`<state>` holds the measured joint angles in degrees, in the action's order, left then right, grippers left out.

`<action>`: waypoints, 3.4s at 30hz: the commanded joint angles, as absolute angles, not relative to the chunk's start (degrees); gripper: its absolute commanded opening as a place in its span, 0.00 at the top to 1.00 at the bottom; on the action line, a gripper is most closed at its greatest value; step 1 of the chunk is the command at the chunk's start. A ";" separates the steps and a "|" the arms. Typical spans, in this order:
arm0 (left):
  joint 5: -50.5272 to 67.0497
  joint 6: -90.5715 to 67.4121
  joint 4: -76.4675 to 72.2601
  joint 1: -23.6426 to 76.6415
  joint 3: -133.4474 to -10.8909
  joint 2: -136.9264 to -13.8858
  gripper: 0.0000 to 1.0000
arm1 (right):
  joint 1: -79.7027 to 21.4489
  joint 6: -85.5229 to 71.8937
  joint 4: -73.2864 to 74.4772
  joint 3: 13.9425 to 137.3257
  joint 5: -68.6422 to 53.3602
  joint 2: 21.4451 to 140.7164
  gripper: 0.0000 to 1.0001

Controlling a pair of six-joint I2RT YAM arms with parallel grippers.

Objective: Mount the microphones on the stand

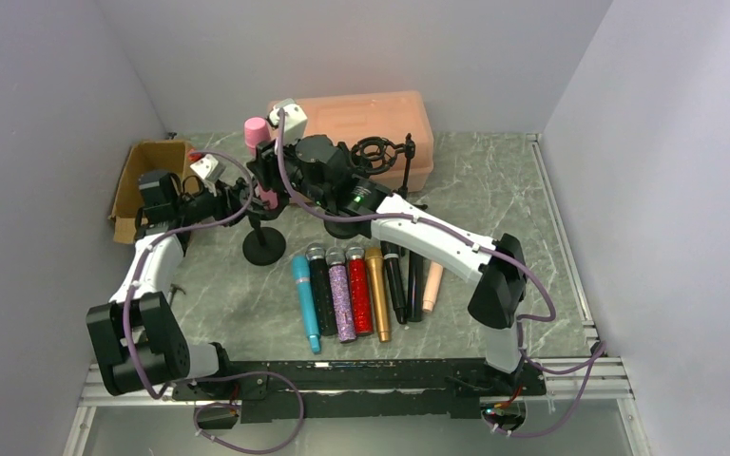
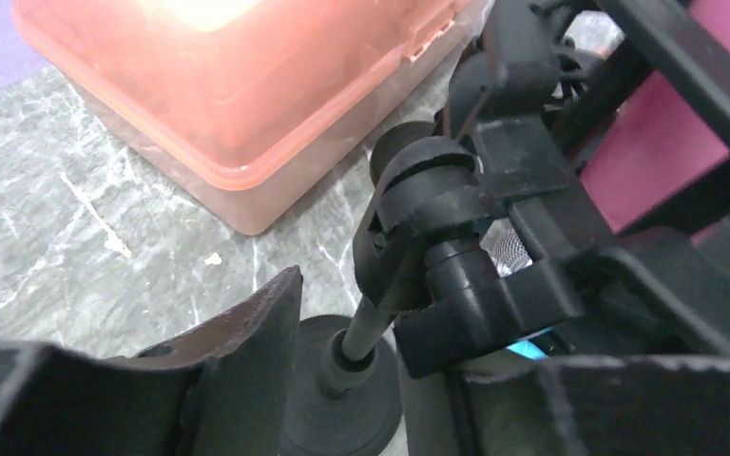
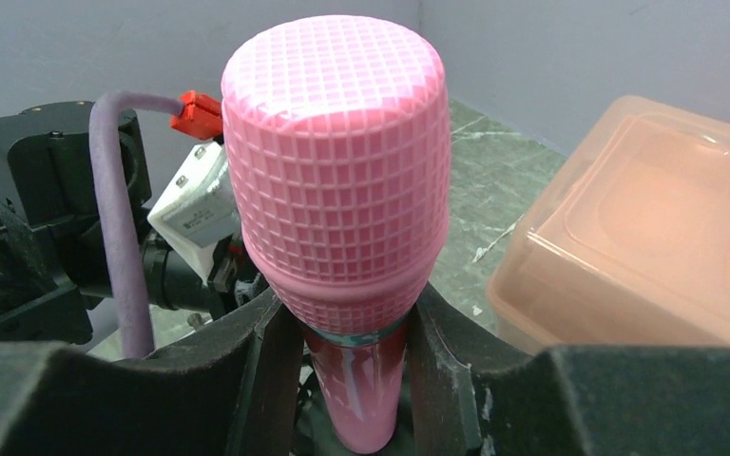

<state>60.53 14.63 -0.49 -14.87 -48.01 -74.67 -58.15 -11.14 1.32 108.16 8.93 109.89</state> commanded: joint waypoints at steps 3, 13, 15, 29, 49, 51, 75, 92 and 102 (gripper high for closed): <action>61.52 10.38 -10.77 -14.50 -48.42 -77.22 0.64 | -58.01 -10.46 1.41 112.59 8.94 111.21 1.00; 59.67 3.81 -21.93 -13.90 -52.81 -84.31 0.65 | -54.51 -9.81 4.04 120.82 8.38 117.23 1.00; 59.46 1.59 -25.72 -13.78 -53.28 -85.97 0.65 | -53.97 -9.55 4.61 123.43 8.12 118.74 1.00; 56.12 5.51 -29.60 -11.45 -55.37 -86.03 0.70 | -53.26 -10.54 3.87 123.48 6.26 119.01 1.00; 54.95 -4.68 -40.28 -10.80 -56.76 -87.07 0.72 | -53.33 -9.77 4.03 128.66 4.67 120.44 1.00; 55.00 -5.80 -41.04 -10.81 -56.78 -87.46 0.72 | -53.35 -9.68 4.19 129.72 4.51 120.90 1.00; 52.10 -17.64 -53.62 -10.83 -50.15 -89.52 0.71 | -53.48 -8.35 6.75 136.51 3.35 126.38 1.00; 50.80 -18.90 -51.36 -10.59 -44.70 -86.14 0.48 | -54.84 -5.04 5.92 131.76 5.30 125.06 1.00; 45.06 -2.54 -19.00 -16.85 -49.43 -77.21 0.09 | -53.65 -7.61 2.79 124.65 6.31 121.48 0.91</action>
<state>46.63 -10.61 -31.48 -14.83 -45.89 -82.21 -53.95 -6.09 3.20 126.43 6.00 124.22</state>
